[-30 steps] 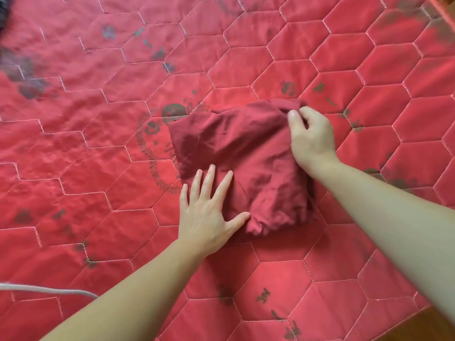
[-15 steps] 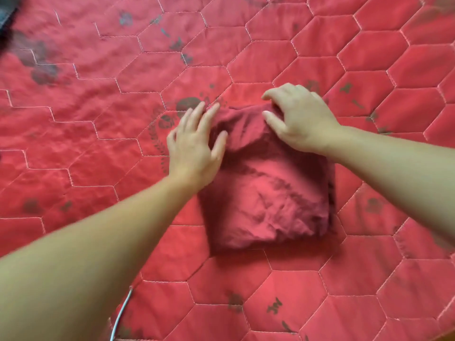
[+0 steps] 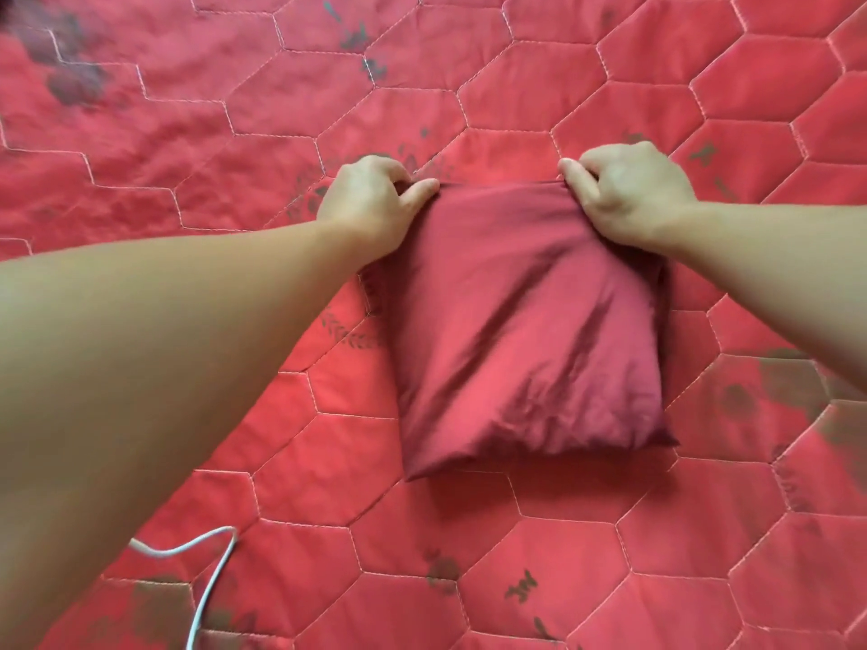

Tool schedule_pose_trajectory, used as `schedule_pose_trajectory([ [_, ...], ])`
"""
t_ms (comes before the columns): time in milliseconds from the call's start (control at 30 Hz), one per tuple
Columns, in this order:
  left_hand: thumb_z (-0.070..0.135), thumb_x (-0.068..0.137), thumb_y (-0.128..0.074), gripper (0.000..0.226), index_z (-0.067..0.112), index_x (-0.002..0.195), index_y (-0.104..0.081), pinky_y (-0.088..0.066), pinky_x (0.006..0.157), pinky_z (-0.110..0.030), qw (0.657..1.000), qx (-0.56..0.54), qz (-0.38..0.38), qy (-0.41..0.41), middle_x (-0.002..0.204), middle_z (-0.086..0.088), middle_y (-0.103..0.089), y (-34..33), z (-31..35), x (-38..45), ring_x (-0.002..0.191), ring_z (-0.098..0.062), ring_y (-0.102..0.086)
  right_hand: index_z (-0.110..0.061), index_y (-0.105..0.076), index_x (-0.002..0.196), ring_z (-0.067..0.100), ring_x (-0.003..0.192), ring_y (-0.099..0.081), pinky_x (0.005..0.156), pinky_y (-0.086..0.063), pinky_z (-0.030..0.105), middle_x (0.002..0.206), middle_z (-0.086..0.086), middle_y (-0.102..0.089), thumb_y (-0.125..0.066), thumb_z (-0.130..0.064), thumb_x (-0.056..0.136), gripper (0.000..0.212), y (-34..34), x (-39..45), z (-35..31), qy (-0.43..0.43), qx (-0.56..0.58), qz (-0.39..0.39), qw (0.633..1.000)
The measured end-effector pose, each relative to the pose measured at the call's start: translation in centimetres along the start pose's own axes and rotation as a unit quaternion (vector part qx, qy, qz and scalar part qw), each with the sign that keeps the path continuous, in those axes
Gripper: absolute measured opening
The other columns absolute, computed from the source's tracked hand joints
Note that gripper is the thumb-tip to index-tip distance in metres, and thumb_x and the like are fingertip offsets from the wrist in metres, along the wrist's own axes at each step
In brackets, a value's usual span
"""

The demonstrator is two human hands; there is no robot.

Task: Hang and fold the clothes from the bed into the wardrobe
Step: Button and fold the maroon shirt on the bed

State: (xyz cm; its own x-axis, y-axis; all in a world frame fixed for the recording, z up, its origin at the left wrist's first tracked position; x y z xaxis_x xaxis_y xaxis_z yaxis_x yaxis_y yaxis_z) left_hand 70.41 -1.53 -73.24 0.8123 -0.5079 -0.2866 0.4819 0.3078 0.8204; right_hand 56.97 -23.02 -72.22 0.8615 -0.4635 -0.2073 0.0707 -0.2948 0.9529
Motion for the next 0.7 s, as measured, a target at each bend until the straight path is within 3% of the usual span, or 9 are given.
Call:
schedule_pose_trajectory([
  [67, 0.052, 0.088, -0.06, 0.029, 0.023, 0.085, -0.062, -0.04, 0.077, -0.028, 0.999, -0.02, 0.019, 0.016, 0.094, 0.004, -0.062, 0.1, -0.3, 0.1, 0.096, -0.018, -0.058, -0.015, -0.053, 0.078, 0.042, 0.095, -0.057, 0.071, -0.038, 0.04, 0.102, 0.02, -0.063, -0.033, -0.046, 0.1, 0.043, 0.2, 0.0, 0.2, -0.019, -0.027, 0.01, 0.999],
  [133, 0.047, 0.086, -0.064, 0.027, 0.024, 0.099, -0.062, -0.043, 0.087, -0.029, 0.996, -0.051, 0.063, 0.02, 0.111, 0.003, -0.061, 0.9, -0.2, -0.8, 0.106, -0.019, -0.059, -0.012, -0.06, 0.097, 0.039, 0.104, -0.054, 0.081, -0.04, 0.043, 0.114, 0.017, -0.058, -0.039, -0.037, 0.098, 0.032, 1.6, -0.8, -0.4, -0.001, -0.013, 0.068, 0.998],
  [233, 0.036, 0.083, -0.063, 0.038, 0.031, 0.12, -0.059, -0.035, 0.096, -0.038, 0.984, -0.006, 0.147, -0.103, 0.132, 0.001, -0.049, 1.4, 3.3, -5.3, 0.122, -0.024, -0.046, -0.016, -0.062, 0.114, 0.032, 0.124, -0.046, 0.102, -0.031, 0.042, 0.137, 0.01, -0.048, -0.046, -0.029, 0.09, 0.032, 3.4, -5.2, -2.6, 0.064, 0.03, 0.176, 0.982],
  [300, 0.044, 0.083, -0.057, 0.049, 0.033, 0.131, -0.055, -0.03, 0.103, -0.044, 0.972, 0.045, 0.108, -0.204, 0.145, 0.0, -0.045, -1.5, 6.3, -9.6, 0.133, -0.027, -0.039, -0.018, -0.059, 0.127, 0.031, 0.135, -0.038, 0.111, -0.024, 0.046, 0.148, 0.011, -0.041, -0.048, -0.035, 0.09, 0.042, 1.7, -8.8, -3.7, 0.1, 0.05, 0.152, 0.982],
  [367, 0.056, 0.085, -0.046, 0.059, 0.037, 0.141, -0.045, -0.023, 0.112, -0.055, 0.964, 0.118, 0.025, -0.239, 0.156, -0.002, -0.034, -5.9, 7.2, -12.6, 0.143, -0.03, -0.028, -0.019, -0.051, 0.138, 0.032, 0.14, -0.032, 0.115, -0.021, 0.049, 0.153, 0.013, -0.035, -0.044, -0.042, 0.09, 0.053, -1.5, -11.1, -3.3, 0.119, -0.001, 0.082, 0.989],
  [500, 0.063, 0.087, -0.033, 0.066, 0.039, 0.148, -0.03, -0.013, 0.115, -0.059, 0.964, 0.17, -0.029, -0.205, 0.161, -0.002, -0.021, -8.4, 5.1, -13.1, 0.147, -0.029, -0.018, -0.019, -0.04, 0.146, 0.033, 0.141, -0.032, 0.116, -0.02, 0.048, 0.154, 0.015, -0.032, -0.034, -0.048, 0.092, 0.061, -3.9, -11.0, 0.5, 0.1, -0.072, 0.005, 0.992],
  [633, 0.063, 0.088, -0.029, 0.067, 0.041, 0.151, -0.024, -0.004, 0.118, -0.052, 0.975, 0.151, -0.026, -0.16, 0.163, 0.0, -0.013, -7.2, 3.3, -13.7, 0.15, -0.025, -0.006, -0.019, -0.036, 0.148, 0.029, 0.146, -0.023, 0.117, -0.013, 0.049, 0.158, 0.014, -0.026, -0.032, -0.047, 0.093, 0.063, -1.9, -11.2, 1.2, 0.03, -0.05, 0.041, 0.997],
  [700, 0.063, 0.088, -0.03, 0.067, 0.041, 0.151, -0.023, -0.002, 0.119, -0.053, 0.979, 0.134, -0.027, -0.151, 0.163, 0.001, -0.01, -7.2, 3.1, -15.3, 0.151, -0.024, -0.003, -0.019, -0.036, 0.148, 0.028, 0.147, -0.02, 0.118, -0.012, 0.049, 0.159, 0.012, -0.024, -0.036, -0.046, 0.092, 0.062, -1.2, -13.7, -0.8, 0.053, -0.007, 0.055, 0.997],
])
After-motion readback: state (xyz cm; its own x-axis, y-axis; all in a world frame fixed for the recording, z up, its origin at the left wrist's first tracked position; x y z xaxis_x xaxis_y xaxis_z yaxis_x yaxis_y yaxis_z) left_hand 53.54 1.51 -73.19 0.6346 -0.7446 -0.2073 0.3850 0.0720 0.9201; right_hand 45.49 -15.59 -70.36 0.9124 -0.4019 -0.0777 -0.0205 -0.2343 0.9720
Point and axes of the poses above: each hand's wrist, its own x-axis towards the middle knuckle, its own y-axis out of the back of the hand, z = x × y, the point moved 9 cm from there along x, towards the middle knuckle
